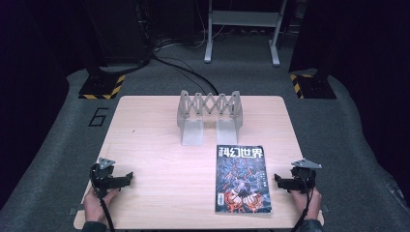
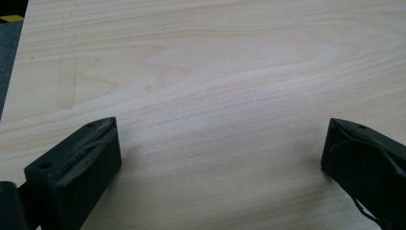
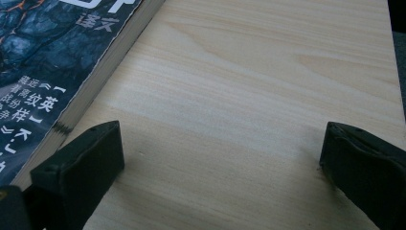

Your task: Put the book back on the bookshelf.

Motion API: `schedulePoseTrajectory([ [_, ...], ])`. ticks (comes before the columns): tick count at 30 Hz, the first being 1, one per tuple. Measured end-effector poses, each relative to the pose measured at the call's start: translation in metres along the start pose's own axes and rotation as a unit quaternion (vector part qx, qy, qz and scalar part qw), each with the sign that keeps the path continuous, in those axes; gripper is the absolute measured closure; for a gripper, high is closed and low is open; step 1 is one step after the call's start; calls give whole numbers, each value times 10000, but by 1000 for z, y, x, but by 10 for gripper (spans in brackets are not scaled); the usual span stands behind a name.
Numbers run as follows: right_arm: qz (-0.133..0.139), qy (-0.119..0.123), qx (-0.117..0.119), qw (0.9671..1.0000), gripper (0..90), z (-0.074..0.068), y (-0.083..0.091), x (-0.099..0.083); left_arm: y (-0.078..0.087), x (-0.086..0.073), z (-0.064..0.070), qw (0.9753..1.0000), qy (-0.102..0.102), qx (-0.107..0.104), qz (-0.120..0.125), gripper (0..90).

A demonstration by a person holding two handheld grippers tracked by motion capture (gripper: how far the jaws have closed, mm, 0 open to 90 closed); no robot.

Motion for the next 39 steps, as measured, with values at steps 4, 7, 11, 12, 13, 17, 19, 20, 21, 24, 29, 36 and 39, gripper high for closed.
schedulePoseTrajectory([
  [4,-1,-3,-1,10000,8,0,0,0,-1,2,-1,10000,-1,34,39,0],
  [7,11,-8,6,10000,10,0,0,0,-1,1,-1,10000,-4,-4,63,1],
  [11,61,-41,4,10000,19,0,0,1,-1,1,0,10000,2,10,54,0],
  [12,42,-44,4,10000,23,0,0,1,-1,1,0,10000,-12,24,13,0],
  [13,51,-32,-12,10000,32,0,0,1,-2,1,0,10000,17,21,43,0],
  [17,62,-138,18,9999,45,0,1,2,-1,2,0,10000,1,17,13,0],
  [19,12,-32,140,9999,41,1,2,2,-1,2,0,10000,2,21,20,0],
  [20,12,-32,140,9999,41,1,2,2,-1,2,0,10000,-3,25,24,0],
  [21,19,-143,229,9996,45,-2,3,2,-1,2,0,10000,-8,28,22,0],
  [24,25,-61,317,9995,49,-5,5,3,-2,2,0,10000,1,40,40,0],
  [29,92,-13,518,9986,73,-21,8,10,-1,2,0,10000,5,34,19,0],
  [36,133,154,1000,9948,112,-49,12,17,-1,2,0,10000,8,37,19,0],
  [39,52,290,1141,9930,146,-59,10,19,-1,2,0,10000,4,36,18,0],
])
Point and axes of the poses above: each handheld gripper's, and its own axes: y roughly backward along the jaws, x roughly out of its top, z roughly to its right, the point moved 5 cm from there along -y, roughly forward along the jaws, and after that the axes turned 4 degrees about -z, right-handed, at the moved point
